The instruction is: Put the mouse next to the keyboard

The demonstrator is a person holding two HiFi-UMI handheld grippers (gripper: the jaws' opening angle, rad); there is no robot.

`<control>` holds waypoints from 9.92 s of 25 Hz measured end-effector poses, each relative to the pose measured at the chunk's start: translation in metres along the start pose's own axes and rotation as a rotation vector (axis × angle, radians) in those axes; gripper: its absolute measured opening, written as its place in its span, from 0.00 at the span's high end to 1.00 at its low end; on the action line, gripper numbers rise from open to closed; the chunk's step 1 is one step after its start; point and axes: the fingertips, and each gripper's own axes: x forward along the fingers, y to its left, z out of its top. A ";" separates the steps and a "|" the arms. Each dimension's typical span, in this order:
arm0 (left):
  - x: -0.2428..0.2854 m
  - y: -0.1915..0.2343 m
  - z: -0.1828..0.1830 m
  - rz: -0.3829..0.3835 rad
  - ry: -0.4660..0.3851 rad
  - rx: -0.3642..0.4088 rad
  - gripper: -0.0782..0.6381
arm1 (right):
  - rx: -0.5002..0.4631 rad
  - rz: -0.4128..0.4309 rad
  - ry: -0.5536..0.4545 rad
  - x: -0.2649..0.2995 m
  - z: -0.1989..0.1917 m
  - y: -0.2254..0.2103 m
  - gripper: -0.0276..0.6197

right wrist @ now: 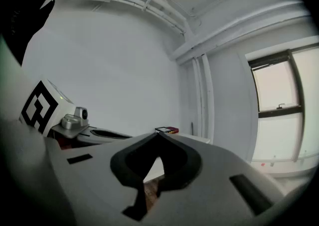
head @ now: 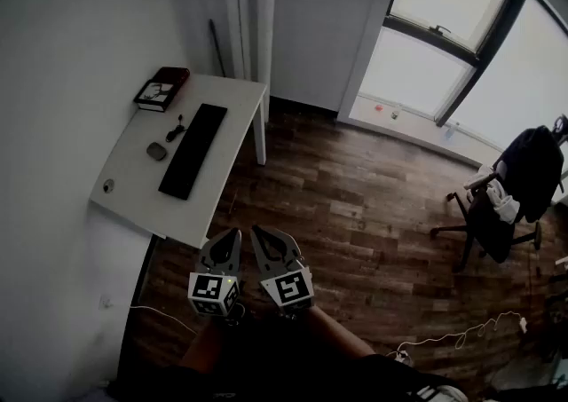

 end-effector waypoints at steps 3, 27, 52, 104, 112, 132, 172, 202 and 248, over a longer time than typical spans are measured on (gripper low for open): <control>0.004 -0.001 -0.005 -0.001 0.004 -0.008 0.89 | 0.009 0.005 -0.003 -0.002 -0.002 -0.002 0.93; -0.008 -0.010 -0.019 0.009 0.022 -0.036 0.89 | 0.030 -0.009 0.039 -0.005 -0.019 -0.011 0.92; 0.010 0.228 -0.050 0.266 0.035 -0.265 0.89 | -0.041 0.257 0.232 0.226 -0.050 0.061 0.92; 0.034 0.411 -0.091 0.684 0.254 -0.518 0.89 | -0.179 0.484 0.794 0.570 -0.198 0.111 0.60; 0.030 0.423 -0.092 0.733 0.242 -0.542 0.89 | -0.151 0.486 0.943 0.581 -0.230 0.116 0.54; 0.023 0.420 -0.072 0.772 0.166 -0.543 0.89 | -0.275 0.592 1.051 0.580 -0.237 0.126 0.47; 0.075 0.367 -0.097 0.636 0.175 -0.521 0.89 | -0.322 0.863 0.825 0.441 -0.179 0.102 0.48; 0.235 0.367 -0.052 0.592 0.275 -0.498 0.89 | -0.257 0.946 0.773 0.533 -0.161 -0.009 0.48; 0.403 0.390 -0.040 0.412 0.373 -0.430 0.89 | -0.203 0.555 0.851 0.666 -0.210 -0.257 0.48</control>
